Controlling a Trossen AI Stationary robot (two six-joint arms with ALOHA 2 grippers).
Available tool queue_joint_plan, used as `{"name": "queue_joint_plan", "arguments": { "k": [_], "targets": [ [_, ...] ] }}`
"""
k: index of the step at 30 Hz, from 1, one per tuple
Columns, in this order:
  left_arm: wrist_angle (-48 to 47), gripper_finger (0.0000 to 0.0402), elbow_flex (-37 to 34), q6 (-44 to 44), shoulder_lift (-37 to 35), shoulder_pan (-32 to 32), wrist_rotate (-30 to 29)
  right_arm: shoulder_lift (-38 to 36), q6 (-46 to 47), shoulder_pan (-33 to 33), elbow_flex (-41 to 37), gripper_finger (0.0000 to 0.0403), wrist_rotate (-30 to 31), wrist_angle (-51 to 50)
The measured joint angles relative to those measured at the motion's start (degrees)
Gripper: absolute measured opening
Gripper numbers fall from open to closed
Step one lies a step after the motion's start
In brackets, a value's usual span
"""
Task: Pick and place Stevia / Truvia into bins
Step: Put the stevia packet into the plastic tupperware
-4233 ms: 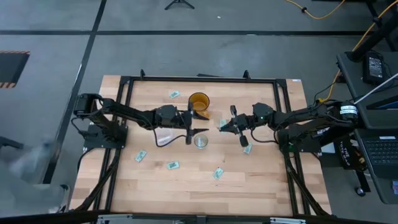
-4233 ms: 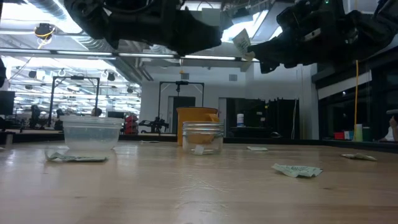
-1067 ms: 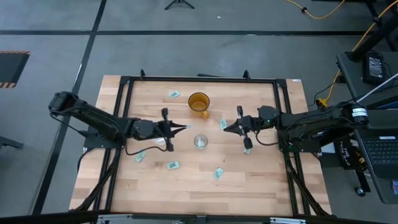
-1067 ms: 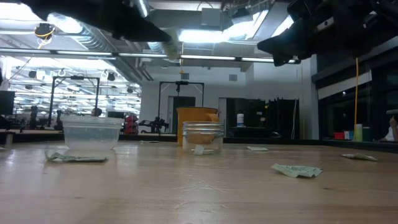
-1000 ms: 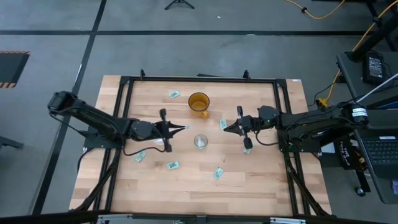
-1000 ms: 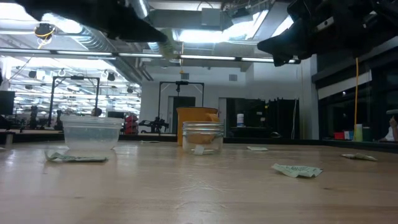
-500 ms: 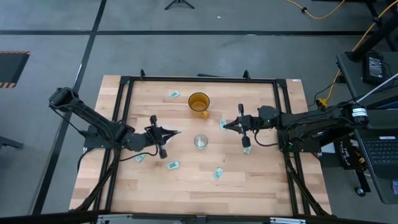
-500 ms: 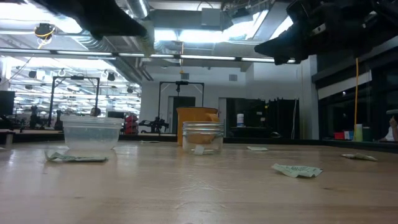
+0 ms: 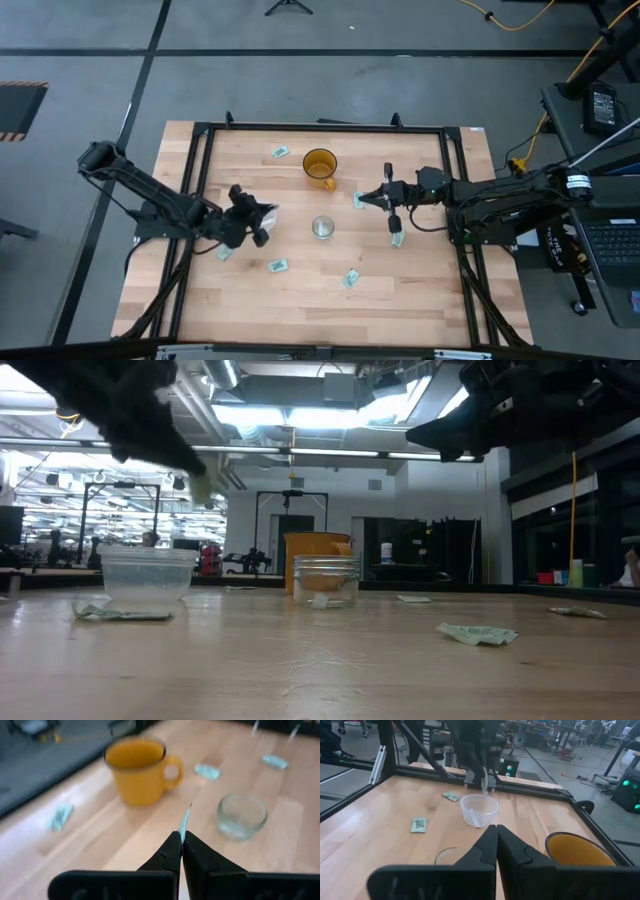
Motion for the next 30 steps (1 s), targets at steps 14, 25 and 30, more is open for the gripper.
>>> {"name": "queue_joint_plan", "arguments": {
  "k": [14,25,30],
  "targets": [
    [-15.8,0.0004,0.0,-16.6,1.5,3.3,11.4,0.0,-2.8,0.0,0.0,0.0007,0.0,0.0],
    [-16.3,0.0004,0.0,-16.5,4.2,3.3,13.6,0.0,-3.0,0.0,0.0,0.0007,0.0,1.4],
    [-16.3,0.0017,0.0,-16.5,4.2,3.3,13.6,0.0,-3.0,0.0,0.0,0.0007,0.0,1.6]
  ]
}}
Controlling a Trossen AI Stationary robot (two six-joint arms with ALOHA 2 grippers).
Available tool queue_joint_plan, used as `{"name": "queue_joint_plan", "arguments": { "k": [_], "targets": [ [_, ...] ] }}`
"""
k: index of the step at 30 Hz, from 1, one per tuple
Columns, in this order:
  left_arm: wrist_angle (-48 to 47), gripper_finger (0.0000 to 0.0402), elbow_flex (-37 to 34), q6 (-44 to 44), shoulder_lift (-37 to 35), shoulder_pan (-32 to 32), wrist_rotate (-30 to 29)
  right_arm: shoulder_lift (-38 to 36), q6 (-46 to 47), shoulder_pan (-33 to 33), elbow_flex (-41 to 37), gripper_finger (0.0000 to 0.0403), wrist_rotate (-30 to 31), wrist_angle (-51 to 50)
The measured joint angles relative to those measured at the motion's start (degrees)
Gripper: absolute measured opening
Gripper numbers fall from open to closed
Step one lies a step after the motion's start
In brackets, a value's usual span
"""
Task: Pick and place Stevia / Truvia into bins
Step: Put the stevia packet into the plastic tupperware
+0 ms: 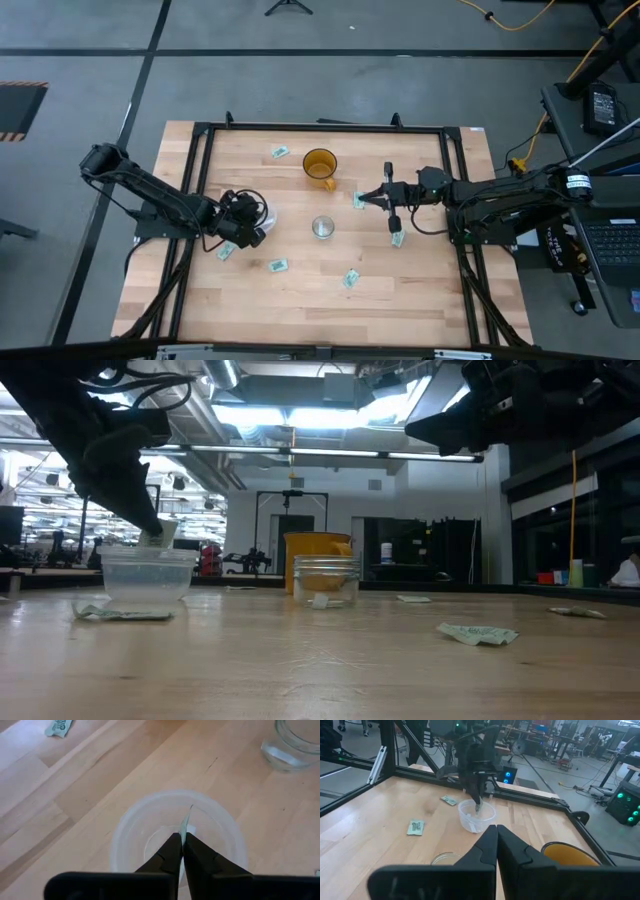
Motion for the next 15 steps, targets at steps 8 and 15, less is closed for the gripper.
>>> {"name": "queue_joint_plan", "arguments": {
  "k": [8,15],
  "targets": [
    [0.0,0.0056,0.0,0.0,0.0,-0.1,-0.4,0.0,0.0,0.0,0.0,0.0007,0.0,0.0],
    [0.0,0.0081,0.0,1.5,0.0,-0.1,-0.5,0.0,0.0,0.0,0.0,0.0007,0.0,0.0]
  ]
}}
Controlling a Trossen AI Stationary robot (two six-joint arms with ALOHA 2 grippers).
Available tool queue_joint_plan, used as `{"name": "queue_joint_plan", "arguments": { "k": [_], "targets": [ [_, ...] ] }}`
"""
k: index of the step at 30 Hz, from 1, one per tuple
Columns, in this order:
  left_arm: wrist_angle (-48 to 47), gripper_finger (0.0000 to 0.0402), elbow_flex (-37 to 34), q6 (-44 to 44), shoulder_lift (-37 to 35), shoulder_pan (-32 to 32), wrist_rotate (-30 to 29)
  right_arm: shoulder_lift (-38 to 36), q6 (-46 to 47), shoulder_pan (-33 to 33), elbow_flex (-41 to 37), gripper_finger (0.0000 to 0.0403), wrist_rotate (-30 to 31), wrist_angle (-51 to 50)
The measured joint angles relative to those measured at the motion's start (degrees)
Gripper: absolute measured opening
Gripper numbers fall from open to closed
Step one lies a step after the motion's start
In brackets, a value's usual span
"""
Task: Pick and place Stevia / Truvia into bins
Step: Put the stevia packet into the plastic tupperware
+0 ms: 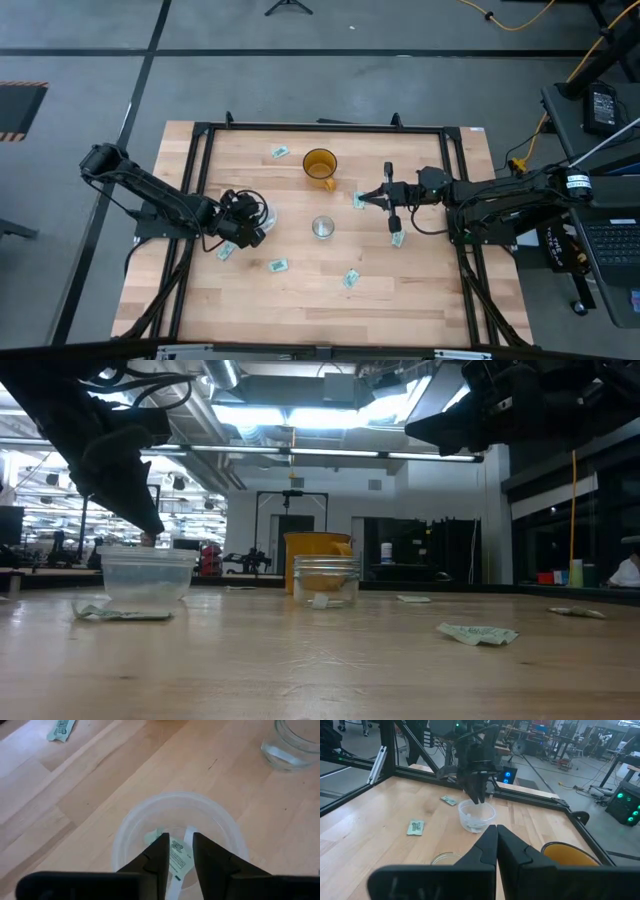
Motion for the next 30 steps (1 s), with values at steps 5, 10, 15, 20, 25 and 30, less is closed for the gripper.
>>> {"name": "queue_joint_plan", "arguments": {
  "k": [5,10,15,20,25,30],
  "targets": [
    [0.5,0.0082,0.0,4.5,0.0,0.0,0.0,0.0,0.0,0.0,0.0,0.0007,0.0,0.0],
    [4.5,0.0070,0.0,14.7,0.0,0.0,-2.2,0.0,0.0,0.0,0.0,0.0007,0.0,0.0],
    [11.0,0.0049,0.0,24.5,0.0,0.0,-7.6,0.0,0.0,0.0,0.0,0.0007,0.0,0.0],
    [21.7,0.0019,-3.0,32.8,0.0,0.0,-7.6,0.0,0.0,-0.9,0.0,0.0007,0.0,0.0],
    [33.4,0.0003,-6.6,40.3,0.0,1.6,-7.3,0.6,0.0,-3.7,0.0,0.0007,0.0,-0.9],
    [38.1,0.0001,-7.5,42.7,-0.1,5.5,-3.4,3.8,0.0,-6.6,0.0,0.0007,0.0,-1.3]
  ]
}}
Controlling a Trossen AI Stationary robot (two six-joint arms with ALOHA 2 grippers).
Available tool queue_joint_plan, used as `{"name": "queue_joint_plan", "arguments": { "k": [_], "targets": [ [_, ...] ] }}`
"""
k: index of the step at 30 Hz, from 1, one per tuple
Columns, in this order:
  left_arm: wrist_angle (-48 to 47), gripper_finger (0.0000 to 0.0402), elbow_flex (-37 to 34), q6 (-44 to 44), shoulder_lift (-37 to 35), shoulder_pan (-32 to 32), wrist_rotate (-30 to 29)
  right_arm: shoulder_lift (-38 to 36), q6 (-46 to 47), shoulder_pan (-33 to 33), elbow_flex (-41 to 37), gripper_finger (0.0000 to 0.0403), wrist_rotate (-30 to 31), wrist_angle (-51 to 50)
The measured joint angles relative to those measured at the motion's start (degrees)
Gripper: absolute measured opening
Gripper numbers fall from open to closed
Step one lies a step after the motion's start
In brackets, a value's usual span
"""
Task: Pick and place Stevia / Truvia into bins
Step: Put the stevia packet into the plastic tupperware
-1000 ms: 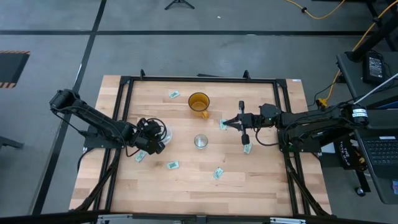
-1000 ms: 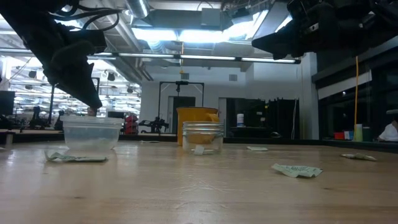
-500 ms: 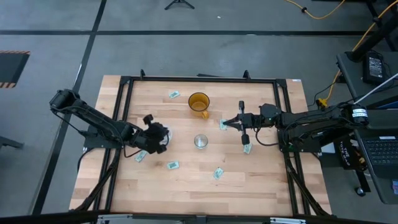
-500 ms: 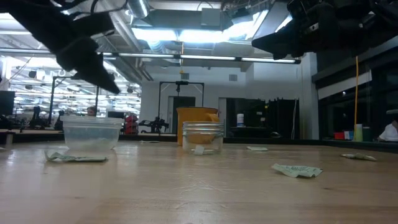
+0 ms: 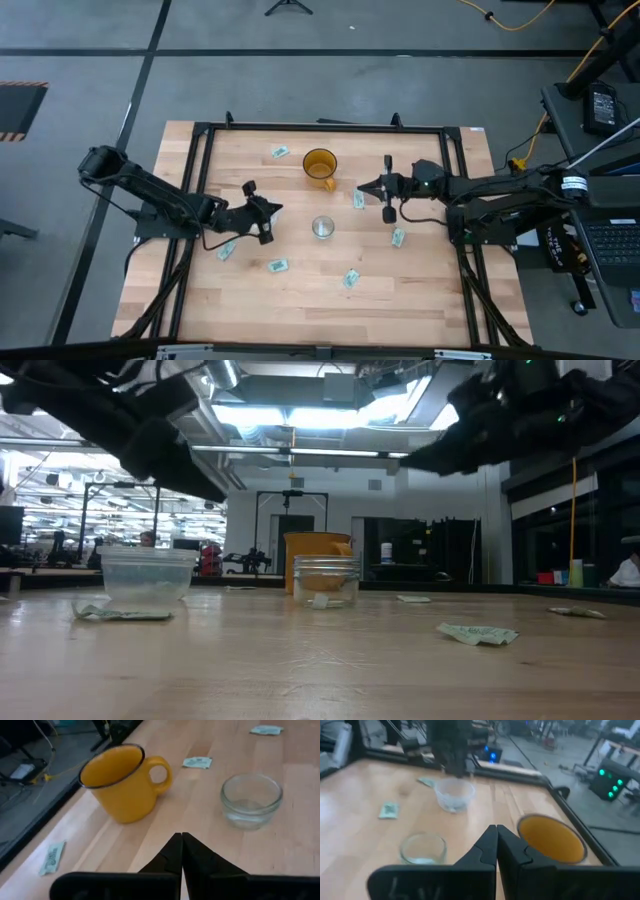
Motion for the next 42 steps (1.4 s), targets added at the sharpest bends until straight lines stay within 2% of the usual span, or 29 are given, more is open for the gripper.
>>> {"name": "queue_joint_plan", "arguments": {
  "k": [6,12,20,25,30,36,42],
  "targets": [
    [-0.4,0.0002,-0.1,0.6,0.4,7.8,2.7,5.9,0.0,-4.2,0.0,0.0007,0.0,4.8],
    [-0.2,0.0002,-0.1,4.0,0.4,17.0,10.8,10.1,0.6,-6.4,0.0,0.0007,0.1,10.2],
    [-1.3,0.0002,3.7,8.2,0.4,26.3,11.4,10.3,0.5,-6.5,0.0,0.0007,0.0,10.3],
    [-13.0,0.0001,9.5,5.1,0.4,31.1,14.7,10.3,0.5,-6.5,0.0,0.0008,3.3,10.3],
    [-24.8,0.0002,15.0,1.9,0.4,36.5,17.5,10.3,1.8,-6.5,0.0,0.0008,3.4,10.3],
    [-25.6,0.0002,17.0,7.7,2.3,44.1,24.6,10.3,2.7,-6.5,0.0,0.0008,3.4,11.3],
    [-25.7,0.0001,19.6,15.4,11.1,51.3,33.3,10.3,0.2,-6.6,0.0,0.0008,3.5,14.2]
  ]
}}
